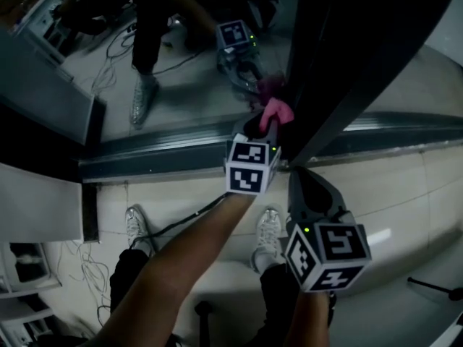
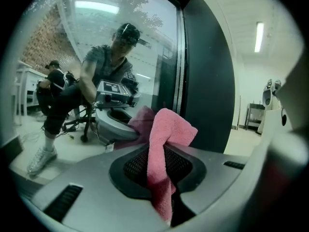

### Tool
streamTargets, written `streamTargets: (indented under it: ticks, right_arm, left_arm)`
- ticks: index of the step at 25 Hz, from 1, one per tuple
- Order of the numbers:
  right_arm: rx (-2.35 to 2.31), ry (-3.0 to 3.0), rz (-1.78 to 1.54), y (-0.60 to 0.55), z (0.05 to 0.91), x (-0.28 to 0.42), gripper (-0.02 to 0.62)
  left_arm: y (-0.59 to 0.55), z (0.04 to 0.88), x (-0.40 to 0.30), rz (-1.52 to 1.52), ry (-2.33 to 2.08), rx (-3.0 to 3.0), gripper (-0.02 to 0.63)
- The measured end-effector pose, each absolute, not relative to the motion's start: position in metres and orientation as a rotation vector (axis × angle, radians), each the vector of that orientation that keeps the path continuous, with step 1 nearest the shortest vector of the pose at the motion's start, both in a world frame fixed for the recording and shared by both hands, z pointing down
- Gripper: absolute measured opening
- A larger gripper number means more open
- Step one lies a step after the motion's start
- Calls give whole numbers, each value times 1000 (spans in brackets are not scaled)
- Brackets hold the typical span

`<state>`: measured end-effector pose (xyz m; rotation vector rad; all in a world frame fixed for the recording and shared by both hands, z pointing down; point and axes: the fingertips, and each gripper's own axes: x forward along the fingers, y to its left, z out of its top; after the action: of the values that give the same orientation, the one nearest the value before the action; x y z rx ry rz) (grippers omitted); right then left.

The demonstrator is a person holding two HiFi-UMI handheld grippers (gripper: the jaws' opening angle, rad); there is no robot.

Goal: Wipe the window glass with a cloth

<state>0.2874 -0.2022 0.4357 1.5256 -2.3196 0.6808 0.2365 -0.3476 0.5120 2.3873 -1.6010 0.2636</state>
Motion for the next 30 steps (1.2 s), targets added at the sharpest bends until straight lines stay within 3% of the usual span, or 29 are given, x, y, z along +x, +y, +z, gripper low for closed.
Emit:
streamTargets:
  ticks: [12, 18, 30]
  right_arm:
    - [1346, -2414, 653, -205, 431, 205, 6]
    - [1301, -2439, 658, -210, 439, 204, 6]
    - [1195, -2408, 568, -208, 447, 116, 6]
  left_arm:
    - [-327, 501, 131, 238, -1719, 2325, 61]
    - [-321, 499, 115, 243, -1768, 2304, 61]
    - [-293, 492, -20, 184, -1897, 2159, 61]
